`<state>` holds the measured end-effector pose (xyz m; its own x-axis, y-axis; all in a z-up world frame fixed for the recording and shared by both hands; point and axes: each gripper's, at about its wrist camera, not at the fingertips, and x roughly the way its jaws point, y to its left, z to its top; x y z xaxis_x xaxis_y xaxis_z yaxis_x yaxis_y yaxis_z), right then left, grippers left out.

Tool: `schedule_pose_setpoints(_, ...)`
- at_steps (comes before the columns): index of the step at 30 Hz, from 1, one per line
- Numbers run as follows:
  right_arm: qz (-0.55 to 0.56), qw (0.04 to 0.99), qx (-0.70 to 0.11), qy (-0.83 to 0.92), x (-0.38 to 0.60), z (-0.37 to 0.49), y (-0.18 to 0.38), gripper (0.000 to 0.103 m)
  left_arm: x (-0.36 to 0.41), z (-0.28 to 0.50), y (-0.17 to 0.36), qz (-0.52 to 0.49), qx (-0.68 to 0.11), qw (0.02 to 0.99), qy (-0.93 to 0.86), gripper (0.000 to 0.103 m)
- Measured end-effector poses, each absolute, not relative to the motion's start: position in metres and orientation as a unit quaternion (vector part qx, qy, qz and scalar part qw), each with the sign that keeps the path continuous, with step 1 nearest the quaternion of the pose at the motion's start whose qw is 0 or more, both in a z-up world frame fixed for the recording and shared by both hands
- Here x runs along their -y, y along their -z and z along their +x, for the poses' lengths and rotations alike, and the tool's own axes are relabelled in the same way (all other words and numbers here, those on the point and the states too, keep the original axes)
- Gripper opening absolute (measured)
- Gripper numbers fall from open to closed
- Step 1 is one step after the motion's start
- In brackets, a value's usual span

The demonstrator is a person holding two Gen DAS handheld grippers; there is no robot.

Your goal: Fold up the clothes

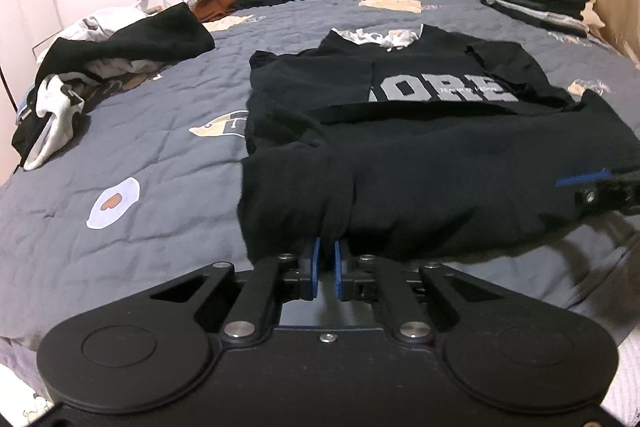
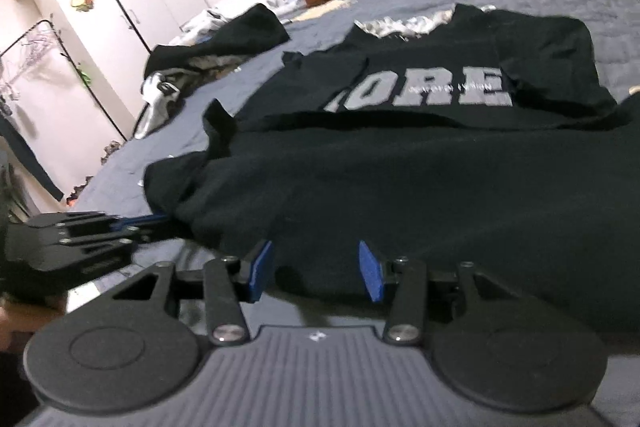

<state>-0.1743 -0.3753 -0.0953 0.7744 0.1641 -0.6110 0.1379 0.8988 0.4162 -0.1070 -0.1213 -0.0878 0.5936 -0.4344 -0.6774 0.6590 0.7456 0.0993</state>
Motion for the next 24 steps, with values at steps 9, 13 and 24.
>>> schedule_pose_setpoints(9,0.232,0.91,-0.344,0.0,0.379,-0.169,0.106,0.047,0.088,-0.091,0.074,0.145,-0.321,0.894,0.276,0.0)
schedule_pose_setpoints(13,0.234,0.909,-0.346,0.003,0.38,-0.167,0.107,0.047,0.065,-0.078,0.066,0.123,-0.323,0.907,0.242,0.0)
schedule_pose_setpoints(24,0.236,0.912,-0.335,-0.008,0.372,-0.169,0.095,0.048,0.092,-0.112,0.07,0.16,-0.291,0.881,0.337,0.043)
